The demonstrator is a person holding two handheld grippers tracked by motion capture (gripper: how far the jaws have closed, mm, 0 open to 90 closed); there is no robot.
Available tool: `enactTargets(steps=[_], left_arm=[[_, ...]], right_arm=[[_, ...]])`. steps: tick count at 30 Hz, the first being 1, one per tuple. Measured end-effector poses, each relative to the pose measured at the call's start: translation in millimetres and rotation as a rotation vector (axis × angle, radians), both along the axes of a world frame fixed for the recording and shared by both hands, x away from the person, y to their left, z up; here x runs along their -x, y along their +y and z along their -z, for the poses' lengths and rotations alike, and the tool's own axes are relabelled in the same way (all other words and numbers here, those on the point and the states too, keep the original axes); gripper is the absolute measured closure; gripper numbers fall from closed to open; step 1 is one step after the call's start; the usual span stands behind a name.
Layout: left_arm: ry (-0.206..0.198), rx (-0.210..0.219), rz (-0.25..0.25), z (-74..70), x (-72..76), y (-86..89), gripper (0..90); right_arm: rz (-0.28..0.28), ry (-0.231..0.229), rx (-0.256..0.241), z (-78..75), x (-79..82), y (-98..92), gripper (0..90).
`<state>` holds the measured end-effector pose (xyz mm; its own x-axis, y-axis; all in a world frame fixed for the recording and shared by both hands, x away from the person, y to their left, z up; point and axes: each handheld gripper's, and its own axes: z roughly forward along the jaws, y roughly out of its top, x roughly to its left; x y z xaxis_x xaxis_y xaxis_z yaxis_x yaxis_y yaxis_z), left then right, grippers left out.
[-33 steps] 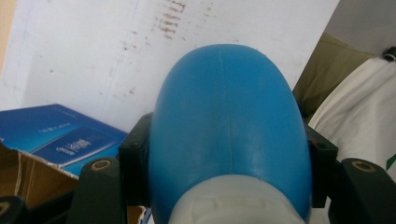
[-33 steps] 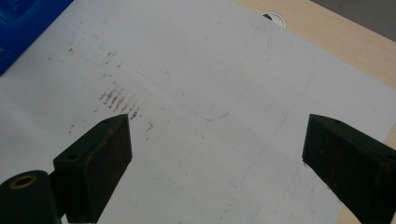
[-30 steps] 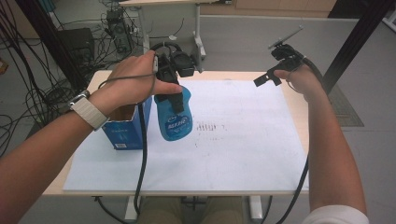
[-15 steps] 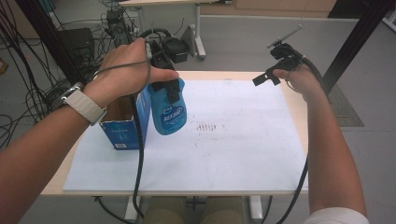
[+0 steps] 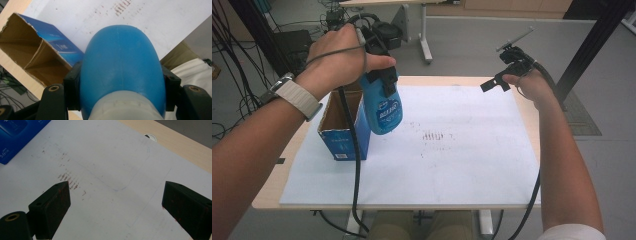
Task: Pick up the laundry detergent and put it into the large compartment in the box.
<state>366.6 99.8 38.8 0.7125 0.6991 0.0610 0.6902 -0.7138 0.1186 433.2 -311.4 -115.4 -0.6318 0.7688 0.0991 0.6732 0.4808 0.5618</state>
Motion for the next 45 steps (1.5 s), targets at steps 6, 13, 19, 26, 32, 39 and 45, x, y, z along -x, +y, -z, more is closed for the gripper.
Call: enactTargets(steps=[6, 13, 19, 26, 32, 39, 45], left_arm=[[-0.002, 0.013, -0.043, -4.8, -1.0, 5.9, 37.4], [-0.002, 0.007, -0.086, -12.3, -4.2, 7.0, 37.0], [-0.013, 0.029, -0.129, -22.9, -4.5, 13.9, 37.1], [-0.017, 0.021, -0.166, -31.4, -6.9, 17.1, 37.1], [-0.004, 0.025, -0.206, -34.4, -11.6, 22.1, 37.2], [-0.009, 0.042, -0.257, -37.6, -12.8, 31.5, 37.2], [-0.008, 0.039, -0.288, -39.6, -16.7, 36.3, 37.2]], right_arm=[[-0.006, -0.006, -0.007, 0.4, 0.0, 1.7, 8.1], [-0.006, -0.004, -0.007, 1.0, -0.9, 0.9, 8.1], [-0.003, -0.004, -0.012, 1.5, -1.6, -1.1, 8.1], [-0.001, -0.009, -0.016, 1.0, -0.5, -3.6, 8.1], [-0.012, -0.011, -0.018, 1.7, 0.3, -3.3, 8.1], [-0.015, -0.011, -0.025, 3.5, -1.0, -2.9, 8.1], [-0.023, -0.011, -0.028, 4.0, -1.1, -2.5, 8.1]])
